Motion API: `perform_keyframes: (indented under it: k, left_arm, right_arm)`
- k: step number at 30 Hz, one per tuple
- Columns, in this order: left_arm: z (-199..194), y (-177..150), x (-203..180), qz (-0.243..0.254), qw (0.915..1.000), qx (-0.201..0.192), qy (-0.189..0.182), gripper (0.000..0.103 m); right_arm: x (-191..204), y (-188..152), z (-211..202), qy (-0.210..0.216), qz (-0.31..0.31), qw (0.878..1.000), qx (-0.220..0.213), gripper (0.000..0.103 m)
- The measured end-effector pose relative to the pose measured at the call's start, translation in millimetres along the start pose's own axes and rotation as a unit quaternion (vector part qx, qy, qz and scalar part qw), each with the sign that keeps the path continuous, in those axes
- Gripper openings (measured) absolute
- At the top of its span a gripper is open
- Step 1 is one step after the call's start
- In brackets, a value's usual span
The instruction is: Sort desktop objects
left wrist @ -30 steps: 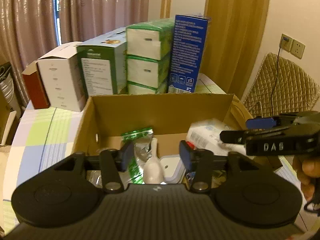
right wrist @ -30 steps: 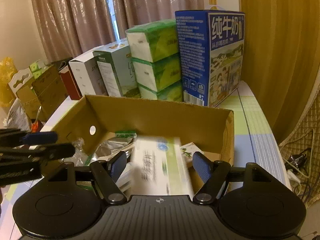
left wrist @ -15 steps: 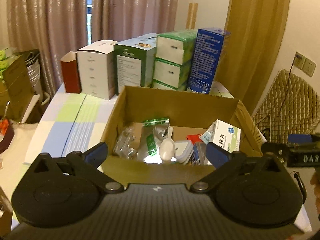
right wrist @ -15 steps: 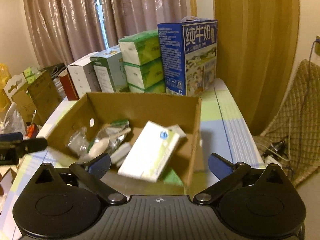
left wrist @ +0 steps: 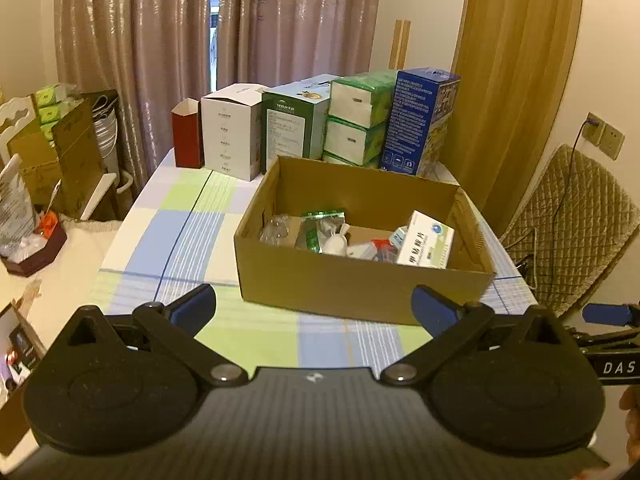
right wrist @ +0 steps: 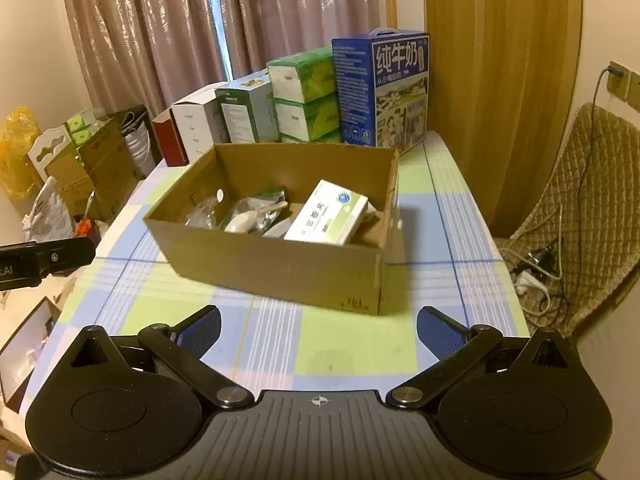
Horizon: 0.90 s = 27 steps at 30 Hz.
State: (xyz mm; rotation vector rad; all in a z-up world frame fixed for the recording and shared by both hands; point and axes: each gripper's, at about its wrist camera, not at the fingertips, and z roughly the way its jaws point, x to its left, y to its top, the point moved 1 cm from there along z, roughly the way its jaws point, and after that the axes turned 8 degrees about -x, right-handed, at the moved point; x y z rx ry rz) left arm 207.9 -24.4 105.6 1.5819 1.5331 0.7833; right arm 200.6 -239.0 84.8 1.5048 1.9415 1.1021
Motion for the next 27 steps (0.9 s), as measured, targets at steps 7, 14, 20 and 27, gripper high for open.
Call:
perform_keyframes:
  k: [7,14,20,27]
  left_arm:
    - [-42,-14,-9,-0.007,1.0000,-0.001,0.005,0.102]
    - [-59,-22,-15,-0.007,0.9999,-0.003,0.007,0.102]
    - [-62,-23,-18,-0.004,1.0000,0.000,0.007,0.102]
    - [-66,-24,-16,-0.011,0.9999,-0.007,-0.003,0.102]
  right_arm:
    - [3,-14,-42,-0.017,-0.002,1.000,-0.011,0.101]
    - [4,-23,-64,-0.025,-0.010,1.000,-0.016,0.101]
    - [5,-26,-69,-0.026,-0.006,0.999,-0.019,0.101]
    - [5,-30,-69,-0.029,-0.003,0.999,-0.016,0.101]
